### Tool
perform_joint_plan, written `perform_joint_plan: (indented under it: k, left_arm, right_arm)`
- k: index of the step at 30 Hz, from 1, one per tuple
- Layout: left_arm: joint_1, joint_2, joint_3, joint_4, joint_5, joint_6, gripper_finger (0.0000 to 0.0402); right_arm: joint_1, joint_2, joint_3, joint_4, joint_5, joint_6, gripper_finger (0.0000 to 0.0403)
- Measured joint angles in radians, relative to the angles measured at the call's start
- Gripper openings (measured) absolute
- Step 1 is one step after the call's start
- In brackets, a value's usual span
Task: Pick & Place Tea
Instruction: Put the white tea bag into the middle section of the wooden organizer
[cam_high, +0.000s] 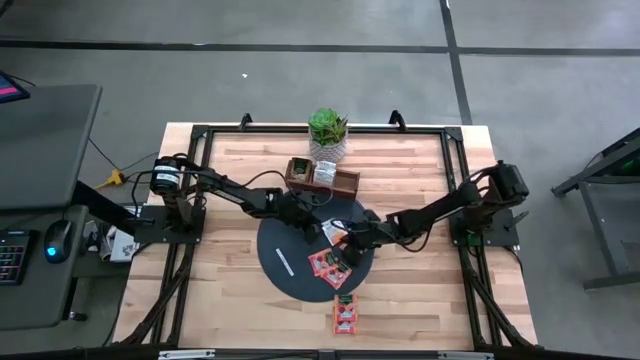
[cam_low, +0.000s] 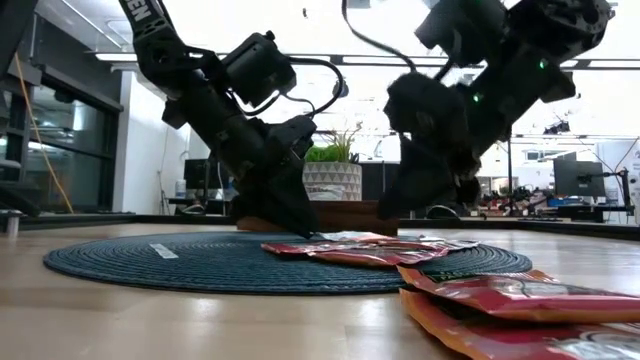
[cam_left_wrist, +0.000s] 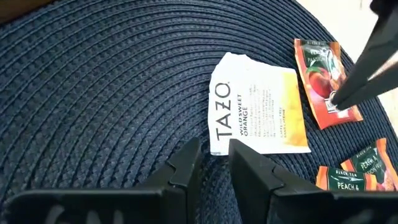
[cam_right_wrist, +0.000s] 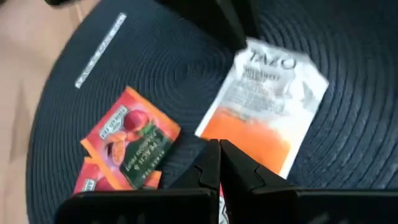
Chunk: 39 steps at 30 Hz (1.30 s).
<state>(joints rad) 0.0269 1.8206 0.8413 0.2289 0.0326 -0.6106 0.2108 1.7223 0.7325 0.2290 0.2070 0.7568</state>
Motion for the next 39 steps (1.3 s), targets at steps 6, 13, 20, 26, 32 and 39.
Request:
perform_joint_plan:
  k: [6,13,20,26,32,39]
  left_arm:
    - [0.0,0.0,0.0,0.0,0.002,0.0,0.0081]
    - [0.0,0.0,0.0,0.0,0.002,0.0,0.0081]
    - [0.001,0.0,0.0,0.0,0.002,0.0,0.0081]
    - [0.051,0.0,0.001,-0.002,0.043,-0.017,0.0081]
    - [0.132,0.0,0.023,0.0,0.202,-0.117,0.0081]
    - [0.183,0.0,0.05,-0.004,0.445,-0.159,0.0081]
  right_arm:
    - [-0.021,0.003,0.0,-0.007,0.022,-0.025,0.0]
    - [-0.048,0.058,0.0,0.008,-0.003,-0.016,0.0]
    - [-0.047,0.062,0.001,0.0,-0.018,-0.006,0.0]
    - [-0.047,0.062,0.002,-0.012,-0.024,-0.005,0.0]
    - [-0.047,0.063,0.001,-0.014,-0.032,-0.005,0.0]
    - [-0.047,0.063,0.001,-0.015,-0.034,-0.015,0.0]
